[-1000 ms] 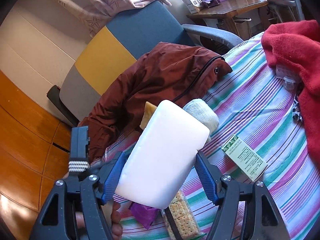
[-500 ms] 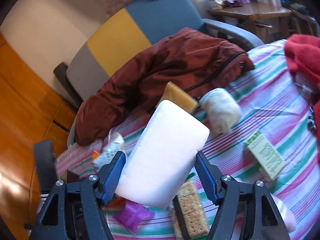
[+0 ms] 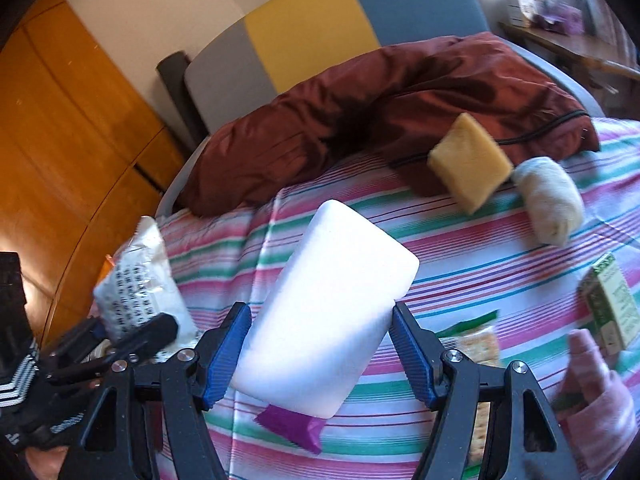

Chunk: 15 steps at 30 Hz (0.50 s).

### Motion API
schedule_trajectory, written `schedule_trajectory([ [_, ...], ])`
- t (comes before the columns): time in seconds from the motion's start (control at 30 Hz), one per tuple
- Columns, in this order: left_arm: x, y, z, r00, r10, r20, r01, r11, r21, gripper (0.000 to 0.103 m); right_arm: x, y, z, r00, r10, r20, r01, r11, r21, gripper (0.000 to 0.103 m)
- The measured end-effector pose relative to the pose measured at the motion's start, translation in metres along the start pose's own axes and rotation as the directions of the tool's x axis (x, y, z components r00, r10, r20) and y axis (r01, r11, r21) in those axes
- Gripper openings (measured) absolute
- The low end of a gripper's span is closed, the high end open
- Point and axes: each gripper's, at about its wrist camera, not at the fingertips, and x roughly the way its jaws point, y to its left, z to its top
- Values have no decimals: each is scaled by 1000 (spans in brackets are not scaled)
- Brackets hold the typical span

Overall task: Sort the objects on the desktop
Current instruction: 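Carry the snack packet and white block into the gold tray and release both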

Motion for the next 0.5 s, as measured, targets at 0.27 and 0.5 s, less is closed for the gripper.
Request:
schedule_trajectory([
  [0.27,-29,28,-21,999,38,25,-37,999,-30,65,4,30,-8,998,56,-35,-58,996,-62,71],
  [0.5,-53,52,-36,996,74,49,-71,996,-61,65,11,52,-17,994,90,-69,-97,991,-97,71],
])
